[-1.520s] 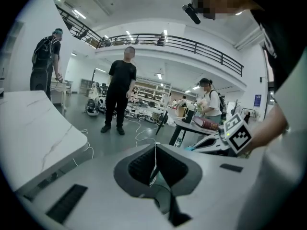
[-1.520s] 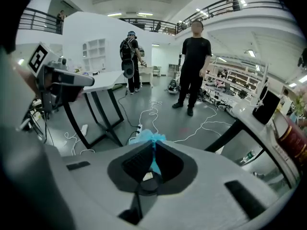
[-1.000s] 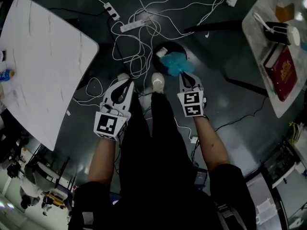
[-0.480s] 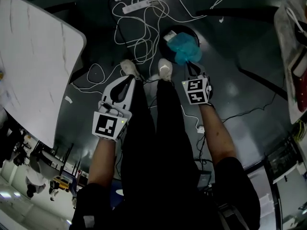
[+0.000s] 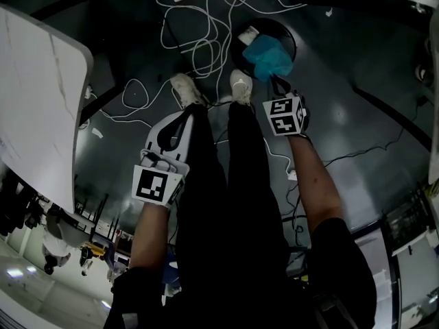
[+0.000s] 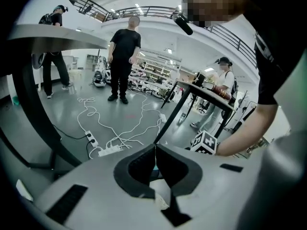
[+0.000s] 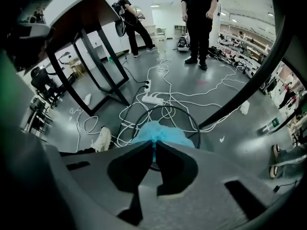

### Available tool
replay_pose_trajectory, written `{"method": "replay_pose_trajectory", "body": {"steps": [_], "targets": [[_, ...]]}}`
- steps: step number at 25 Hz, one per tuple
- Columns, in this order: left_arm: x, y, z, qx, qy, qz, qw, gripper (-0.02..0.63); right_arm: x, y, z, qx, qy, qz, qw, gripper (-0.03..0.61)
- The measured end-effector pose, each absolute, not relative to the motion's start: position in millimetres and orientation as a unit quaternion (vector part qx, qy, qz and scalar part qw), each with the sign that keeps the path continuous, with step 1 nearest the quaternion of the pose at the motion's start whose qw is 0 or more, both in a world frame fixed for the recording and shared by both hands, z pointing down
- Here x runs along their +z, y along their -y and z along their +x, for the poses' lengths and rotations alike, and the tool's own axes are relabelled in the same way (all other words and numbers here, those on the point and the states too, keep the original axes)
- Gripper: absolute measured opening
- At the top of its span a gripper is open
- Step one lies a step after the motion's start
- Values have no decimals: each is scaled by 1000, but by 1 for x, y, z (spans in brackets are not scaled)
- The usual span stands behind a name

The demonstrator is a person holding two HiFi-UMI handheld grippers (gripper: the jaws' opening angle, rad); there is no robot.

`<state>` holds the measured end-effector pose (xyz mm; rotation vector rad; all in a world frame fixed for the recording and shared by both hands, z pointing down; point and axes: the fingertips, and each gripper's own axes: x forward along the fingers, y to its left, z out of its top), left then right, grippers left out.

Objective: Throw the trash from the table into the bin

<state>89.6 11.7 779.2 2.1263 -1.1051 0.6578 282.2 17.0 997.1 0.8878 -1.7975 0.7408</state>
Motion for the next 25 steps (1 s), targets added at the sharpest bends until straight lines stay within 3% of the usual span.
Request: {"method": "replay_pose_trajectory", "body": {"steps": [3,6,16,25], "targets": [[782,-5,90,233,432,814,311,15,1005,-17,281,305,736,364,482,20],[795,-17,85,255,428,804,325,15,1010,-18,280,311,738,357,481,106],[779,-21,76,253,445,795,327,15,979,-9,286,292,746,364,476,101],[714,6,75,192,469,815,281,15,882,14,286,259,765,394,439,60]]}}
